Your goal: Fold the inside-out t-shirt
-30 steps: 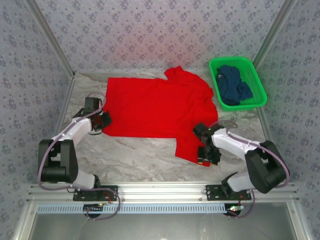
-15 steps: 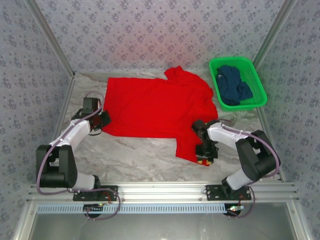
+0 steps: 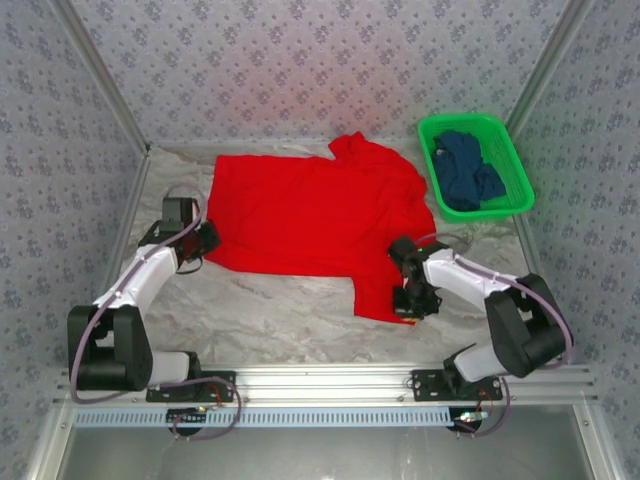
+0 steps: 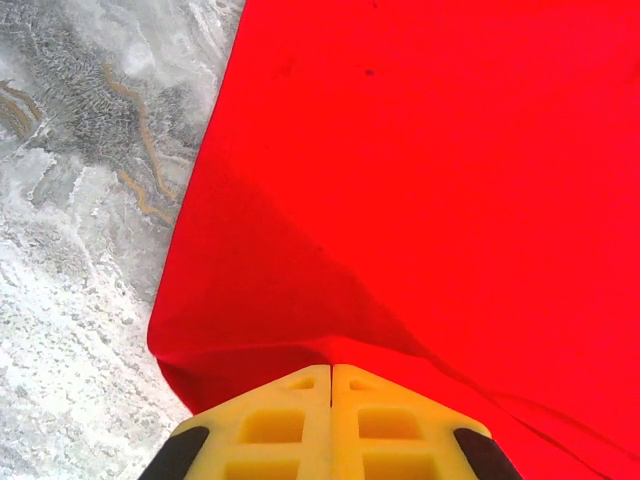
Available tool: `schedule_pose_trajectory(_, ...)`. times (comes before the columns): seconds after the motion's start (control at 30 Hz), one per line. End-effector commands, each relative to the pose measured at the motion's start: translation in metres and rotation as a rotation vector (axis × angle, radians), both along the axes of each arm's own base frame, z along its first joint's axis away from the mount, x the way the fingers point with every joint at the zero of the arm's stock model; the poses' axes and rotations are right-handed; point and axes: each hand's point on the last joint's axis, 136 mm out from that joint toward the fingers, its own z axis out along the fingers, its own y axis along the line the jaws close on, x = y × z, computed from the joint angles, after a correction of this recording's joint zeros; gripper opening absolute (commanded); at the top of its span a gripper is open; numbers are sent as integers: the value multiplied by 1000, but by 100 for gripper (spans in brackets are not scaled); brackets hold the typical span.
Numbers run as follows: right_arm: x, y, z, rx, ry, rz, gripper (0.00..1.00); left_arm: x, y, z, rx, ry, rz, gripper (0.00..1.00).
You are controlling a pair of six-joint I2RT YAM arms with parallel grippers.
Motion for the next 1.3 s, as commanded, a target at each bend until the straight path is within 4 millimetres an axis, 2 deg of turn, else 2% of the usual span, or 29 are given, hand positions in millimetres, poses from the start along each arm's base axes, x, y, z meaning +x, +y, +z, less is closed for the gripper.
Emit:
schedule_pose_trajectory(0.0,-7,-6,13,-5,-30,-30,0,-18,-3,3,-30,22,7,0)
schedule_pose_trajectory(0.13,-12,-8,38,24,-84,-114,0,-44,5,8,-9,37,44,0)
schedule_pose_trajectory(0.4,-35,-29,88,59,-224,-280,0,-109,11,7,-31,77,113,0)
schedule_pose_trajectory(0.57,-43,-42,115,59,-292,-315,0,-130,4,9,-107,72,145,0)
schedule_pose_trajectory(0.67,-46,-43,124,75,-310,-301,0,-132,6,16,-116,22,166,0)
schedule_pose_trajectory(0.73,-34,-41,129,79,-334,-282,0,-127,10,17,-95,10,172,0)
schedule_pose_trajectory(0.83,-5,-38,139,84,-368,-252,0,-108,10,17,-78,2,160,0)
schedule_pose_trajectory(0.93,32,-34,150,100,-408,-213,0,-80,11,25,-67,-35,151,0)
schedule_pose_trajectory(1.1,104,-29,169,111,-480,-181,0,-37,17,35,-31,-76,156,0)
schedule_pose_trajectory(1.27,156,-26,160,86,-462,-147,0,-3,22,30,1,-76,162,0)
